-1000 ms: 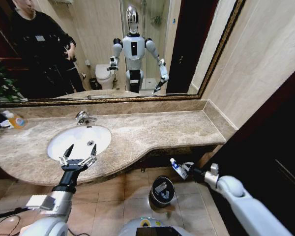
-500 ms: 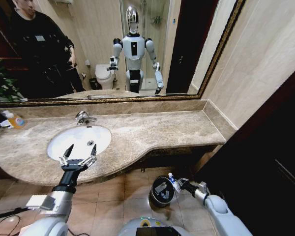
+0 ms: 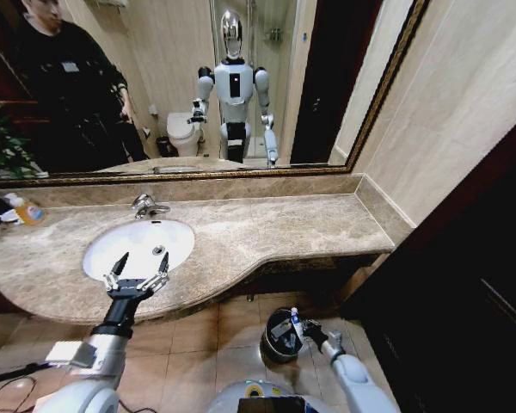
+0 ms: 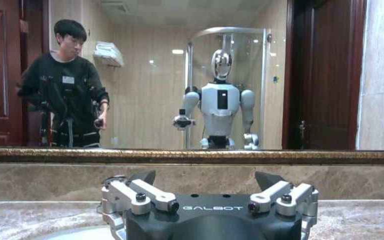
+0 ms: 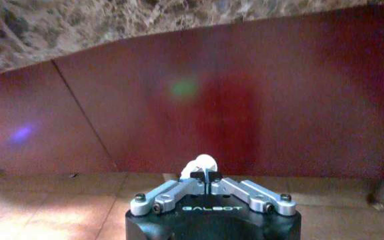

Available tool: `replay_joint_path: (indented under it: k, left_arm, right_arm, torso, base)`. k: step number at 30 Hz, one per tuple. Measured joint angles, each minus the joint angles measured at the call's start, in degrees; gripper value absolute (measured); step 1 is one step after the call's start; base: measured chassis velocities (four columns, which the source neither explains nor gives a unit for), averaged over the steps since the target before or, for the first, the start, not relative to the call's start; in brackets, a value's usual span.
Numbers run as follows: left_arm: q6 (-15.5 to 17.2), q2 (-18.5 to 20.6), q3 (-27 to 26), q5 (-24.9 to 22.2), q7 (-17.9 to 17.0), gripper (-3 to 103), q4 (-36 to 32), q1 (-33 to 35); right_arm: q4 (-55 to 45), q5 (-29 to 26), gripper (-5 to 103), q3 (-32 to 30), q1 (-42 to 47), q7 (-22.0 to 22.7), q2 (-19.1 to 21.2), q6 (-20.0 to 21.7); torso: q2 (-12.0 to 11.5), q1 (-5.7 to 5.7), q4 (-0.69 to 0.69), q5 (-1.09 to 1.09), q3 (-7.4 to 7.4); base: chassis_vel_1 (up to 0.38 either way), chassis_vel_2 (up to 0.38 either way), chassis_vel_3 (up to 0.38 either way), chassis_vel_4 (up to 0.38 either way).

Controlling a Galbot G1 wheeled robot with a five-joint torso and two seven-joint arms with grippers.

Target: Pick up the trash from the sink and place it in the trash bin.

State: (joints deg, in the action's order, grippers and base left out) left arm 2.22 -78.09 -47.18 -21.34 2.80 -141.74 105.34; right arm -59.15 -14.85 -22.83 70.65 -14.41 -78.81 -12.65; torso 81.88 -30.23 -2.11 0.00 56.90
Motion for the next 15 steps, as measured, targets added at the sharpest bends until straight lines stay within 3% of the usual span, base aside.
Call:
replay_joint_path:
  k: [3,6,11,15]
  left_arm:
    - [0.0,0.0,0.0,0.0,0.0,100,0.0,0.0]
    - [0.0,0.0,0.0,0.0,0.0,100,0.0,0.0]
    - [0.0,0.0,0.0,0.0,0.0,100,0.0,0.0]
    - [0.0,0.0,0.0,0.0,0.0,100,0.0,0.0]
  right_arm:
    - [1.32,-0.18,1,1.24,-0.72,3.6,-1.13,-0.46]
    - [4.07,1.53,1,1.36,-2.21,9.9,-3.67,-0.93]
    - [8.47,2.96,1,1.76,-4.16,14.26,-4.52,-2.05]
    - [9.33,3.02,1,1.89,-4.49,15.19,-4.84,-1.67]
  torso:
    - [0.0,0.0,0.0,-0.03,0.0]
    - [0.0,0.0,0.0,0.0,0.0]
    - [0.0,0.0,0.0,-0.01,0.0]
    - [0.0,0.0,0.0,-0.01,0.0]
  base:
    - [0.0,0.0,0.0,0.0]
    - [0.0,0.0,0.0,0.0]
    - [0.0,0.0,0.0,0.0]
    - [0.0,0.0,0.0,0.0]
